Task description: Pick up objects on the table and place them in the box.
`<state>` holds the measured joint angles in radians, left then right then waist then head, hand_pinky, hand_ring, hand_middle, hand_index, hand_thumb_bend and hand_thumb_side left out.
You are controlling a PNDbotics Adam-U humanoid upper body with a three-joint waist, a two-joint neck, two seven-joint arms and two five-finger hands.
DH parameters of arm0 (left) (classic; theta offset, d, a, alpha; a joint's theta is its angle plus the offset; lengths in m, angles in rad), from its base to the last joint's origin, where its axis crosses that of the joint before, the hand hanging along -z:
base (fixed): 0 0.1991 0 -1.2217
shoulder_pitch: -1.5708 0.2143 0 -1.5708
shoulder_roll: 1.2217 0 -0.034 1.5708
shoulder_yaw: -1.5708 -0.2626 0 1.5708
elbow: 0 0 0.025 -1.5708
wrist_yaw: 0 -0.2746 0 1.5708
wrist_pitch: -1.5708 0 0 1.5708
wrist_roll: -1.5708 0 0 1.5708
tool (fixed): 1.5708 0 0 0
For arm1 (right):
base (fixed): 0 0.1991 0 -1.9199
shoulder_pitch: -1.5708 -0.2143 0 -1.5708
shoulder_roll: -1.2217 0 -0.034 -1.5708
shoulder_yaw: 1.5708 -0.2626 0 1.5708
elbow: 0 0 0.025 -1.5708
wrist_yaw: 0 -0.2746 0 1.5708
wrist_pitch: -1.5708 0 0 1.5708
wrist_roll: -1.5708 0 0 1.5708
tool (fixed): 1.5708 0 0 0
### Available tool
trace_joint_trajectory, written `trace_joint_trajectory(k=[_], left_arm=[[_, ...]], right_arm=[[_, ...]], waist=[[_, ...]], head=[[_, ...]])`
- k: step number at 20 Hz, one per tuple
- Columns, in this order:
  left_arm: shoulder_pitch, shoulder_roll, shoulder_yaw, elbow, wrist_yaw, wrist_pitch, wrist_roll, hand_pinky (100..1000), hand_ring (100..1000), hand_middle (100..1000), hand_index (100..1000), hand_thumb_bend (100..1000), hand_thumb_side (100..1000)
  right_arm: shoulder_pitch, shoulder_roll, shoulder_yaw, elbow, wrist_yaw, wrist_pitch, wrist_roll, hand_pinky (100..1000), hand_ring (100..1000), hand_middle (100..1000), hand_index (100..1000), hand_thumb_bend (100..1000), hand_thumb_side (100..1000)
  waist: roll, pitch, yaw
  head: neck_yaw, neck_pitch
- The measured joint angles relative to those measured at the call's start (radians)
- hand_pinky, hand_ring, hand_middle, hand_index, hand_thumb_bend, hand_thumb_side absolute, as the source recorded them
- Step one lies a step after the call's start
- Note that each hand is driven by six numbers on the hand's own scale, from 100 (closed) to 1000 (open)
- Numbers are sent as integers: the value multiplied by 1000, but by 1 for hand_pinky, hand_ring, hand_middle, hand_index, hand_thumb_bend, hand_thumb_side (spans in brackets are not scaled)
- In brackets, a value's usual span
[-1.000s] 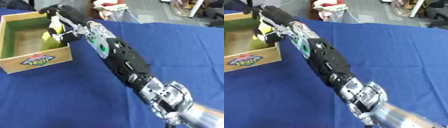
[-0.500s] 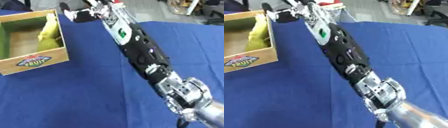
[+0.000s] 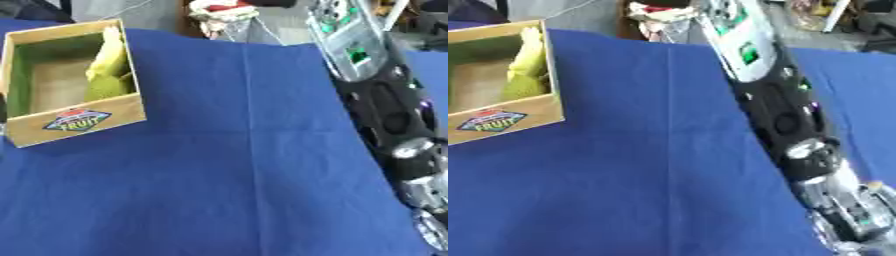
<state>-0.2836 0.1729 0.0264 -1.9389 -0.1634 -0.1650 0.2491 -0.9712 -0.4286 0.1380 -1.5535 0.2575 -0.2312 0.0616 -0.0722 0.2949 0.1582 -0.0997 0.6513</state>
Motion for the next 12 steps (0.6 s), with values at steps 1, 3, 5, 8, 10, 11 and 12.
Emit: trace_joint_trajectory(k=[1,3,5,8,10,11,12], left_arm=[[4,1,3,3,-5,3,4,472,586,562,747,458,329],[12,2,8,5,-12,10,11,472,588,564,747,459,329],[21,2,14,10,-18,17,17,472,590,566,747,458,330],[36,2,22,16,-27,25,25,473,595,569,746,458,331],[45,2,26,20,-33,28,28,473,596,571,746,456,332],[51,2,27,22,-37,30,29,472,597,572,746,456,333],[56,2,28,23,-39,30,30,472,598,573,746,455,334]], right_arm=[[32,-18,-11,-37,-25,10,-7,778,742,659,838,100,112],[94,-51,-33,-103,-69,28,-23,776,740,657,835,100,155],[160,-71,-54,-158,-101,43,-37,772,738,656,834,100,190],[256,-80,-86,-218,-136,60,-55,772,736,656,831,100,324],[317,-77,-109,-243,-162,65,-64,769,732,656,831,100,397],[346,-72,-121,-253,-177,67,-68,767,729,656,830,100,424],[374,-65,-132,-262,-190,68,-71,764,726,658,829,100,451]], waist=[[2,-2,-10],[6,-4,-29],[12,-9,-53],[21,-22,-90],[25,-31,-114],[27,-36,-126],[30,-41,-136]], head=[[18,2],[51,8],[82,15],[119,30],[138,43],[145,49],[152,55]])
